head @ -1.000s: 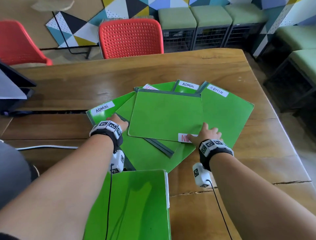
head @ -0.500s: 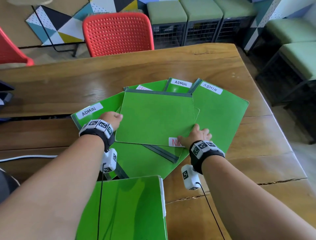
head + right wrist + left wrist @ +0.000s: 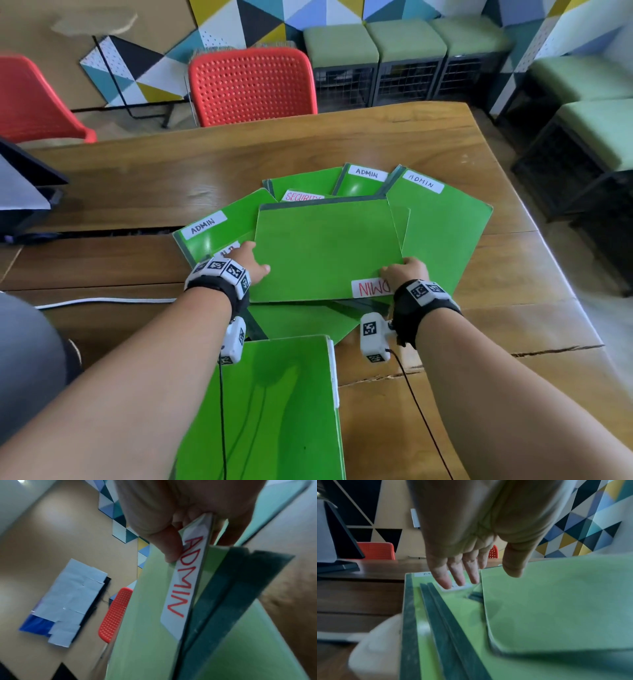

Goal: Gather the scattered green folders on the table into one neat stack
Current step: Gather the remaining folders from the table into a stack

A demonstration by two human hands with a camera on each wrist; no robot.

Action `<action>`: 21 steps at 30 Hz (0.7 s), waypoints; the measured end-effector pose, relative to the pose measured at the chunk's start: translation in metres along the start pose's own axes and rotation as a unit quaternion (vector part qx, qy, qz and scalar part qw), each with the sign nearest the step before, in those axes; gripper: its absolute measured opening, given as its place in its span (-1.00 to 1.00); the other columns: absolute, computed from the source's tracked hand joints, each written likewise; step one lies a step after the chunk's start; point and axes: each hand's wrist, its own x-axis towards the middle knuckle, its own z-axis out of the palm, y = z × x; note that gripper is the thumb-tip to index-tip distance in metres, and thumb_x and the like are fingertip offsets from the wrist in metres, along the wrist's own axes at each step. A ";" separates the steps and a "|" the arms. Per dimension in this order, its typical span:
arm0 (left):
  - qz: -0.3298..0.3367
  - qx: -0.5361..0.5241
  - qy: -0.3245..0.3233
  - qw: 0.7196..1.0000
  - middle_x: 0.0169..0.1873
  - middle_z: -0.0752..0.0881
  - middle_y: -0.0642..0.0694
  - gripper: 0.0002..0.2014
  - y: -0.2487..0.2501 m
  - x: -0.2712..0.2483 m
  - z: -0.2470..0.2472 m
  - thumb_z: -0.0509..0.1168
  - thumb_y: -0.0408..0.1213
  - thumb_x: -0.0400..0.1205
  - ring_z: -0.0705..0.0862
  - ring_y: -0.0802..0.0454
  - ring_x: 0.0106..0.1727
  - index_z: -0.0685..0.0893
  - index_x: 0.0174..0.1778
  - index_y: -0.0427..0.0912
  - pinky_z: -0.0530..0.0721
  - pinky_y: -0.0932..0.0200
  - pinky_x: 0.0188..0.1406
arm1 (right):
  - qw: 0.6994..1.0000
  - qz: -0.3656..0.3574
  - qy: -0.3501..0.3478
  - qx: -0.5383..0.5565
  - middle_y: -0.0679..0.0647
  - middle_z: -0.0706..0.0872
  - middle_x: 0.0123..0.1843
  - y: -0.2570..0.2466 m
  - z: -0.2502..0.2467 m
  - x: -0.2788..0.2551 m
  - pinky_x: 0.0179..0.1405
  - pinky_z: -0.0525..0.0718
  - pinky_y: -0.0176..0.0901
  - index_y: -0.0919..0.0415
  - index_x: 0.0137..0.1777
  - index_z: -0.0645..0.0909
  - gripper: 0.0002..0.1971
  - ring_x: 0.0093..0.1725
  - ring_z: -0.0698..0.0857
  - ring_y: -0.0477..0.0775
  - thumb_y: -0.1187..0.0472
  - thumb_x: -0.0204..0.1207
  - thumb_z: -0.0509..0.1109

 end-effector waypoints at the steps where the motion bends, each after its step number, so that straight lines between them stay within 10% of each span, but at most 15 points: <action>1: 0.003 -0.004 0.007 1.000 0.55 0.43 -0.23 -0.23 0.001 -0.001 -0.008 0.34 -0.05 0.60 0.49 -0.23 0.50 0.15 0.66 -0.16 0.52 -0.12 0.44 | 0.999 -0.029 0.001 0.030 0.13 0.72 -0.04 -0.005 -0.007 -0.005 -0.13 0.80 -0.07 0.26 0.56 0.36 -0.44 -0.16 0.74 0.06 0.26 0.57 0.38; 4: 0.034 -0.036 0.086 0.995 0.66 0.17 -0.24 -0.19 0.008 -0.008 -0.044 0.34 -0.06 0.60 0.27 -0.24 0.64 0.08 0.69 -0.16 0.34 -0.14 0.58 | 0.985 -0.132 -0.001 0.109 0.16 0.64 0.30 -0.029 -0.032 -0.031 -0.25 0.73 -0.24 0.23 0.57 0.35 -0.43 -0.08 0.71 0.04 0.31 0.58 0.39; 9: 0.106 -0.086 0.204 0.969 0.68 -0.22 -0.29 -0.02 0.028 -0.030 -0.121 0.39 -0.06 0.57 -0.17 -0.24 0.71 -0.16 0.70 -0.18 -0.12 -0.11 0.69 | 0.940 -0.320 -0.005 0.118 0.08 0.71 0.26 -0.082 -0.066 -0.081 -0.20 0.73 -0.37 0.25 0.38 0.59 -0.58 0.05 0.75 0.08 0.41 0.52 0.42; 12: 0.112 -0.129 0.206 0.963 0.64 0.19 -0.32 -0.10 0.021 -0.045 -0.147 0.41 -0.06 0.49 0.16 -0.28 0.67 0.04 0.68 0.01 0.13 -0.13 0.65 | 0.906 -0.413 -0.009 0.089 0.02 0.78 0.09 -0.098 -0.077 -0.111 0.04 0.78 -0.10 0.20 0.25 0.68 -0.65 0.00 0.76 -0.01 0.45 0.48 0.44; 15: 0.149 -0.209 0.209 0.944 0.24 0.69 -0.25 -0.60 0.007 -0.068 -0.148 0.39 -0.28 0.57 0.66 -0.14 0.24 0.55 0.35 -0.14 0.54 0.07 0.24 | 0.879 -0.463 0.030 0.110 -0.07 0.76 -0.01 -0.098 -0.080 -0.126 0.05 0.79 -0.08 0.12 0.18 0.70 -0.67 -0.07 0.74 -0.14 0.43 0.47 0.46; 18: 0.168 -0.309 0.227 0.908 -0.03 0.71 -0.13 -0.82 -0.005 -0.084 -0.140 0.32 -0.41 0.64 0.65 -0.08 0.02 0.61 0.14 -0.15 0.56 0.09 0.11 | 0.877 -0.439 0.131 0.146 0.05 0.60 0.24 -0.089 -0.074 -0.120 0.30 0.60 -0.10 0.08 0.48 0.44 -0.41 0.18 0.62 -0.08 0.27 0.46 0.52; 21: 0.151 -0.424 0.253 0.857 -0.26 0.63 0.03 -0.83 -0.013 -0.088 -0.131 0.32 -0.43 0.63 0.58 -0.07 -0.11 0.57 -0.01 -0.06 0.58 0.03 0.06 | 0.921 -0.332 0.020 0.204 0.26 0.40 0.53 -0.076 -0.059 -0.116 0.47 0.44 0.06 0.02 0.66 0.04 -0.11 0.48 0.47 0.15 0.05 0.47 0.52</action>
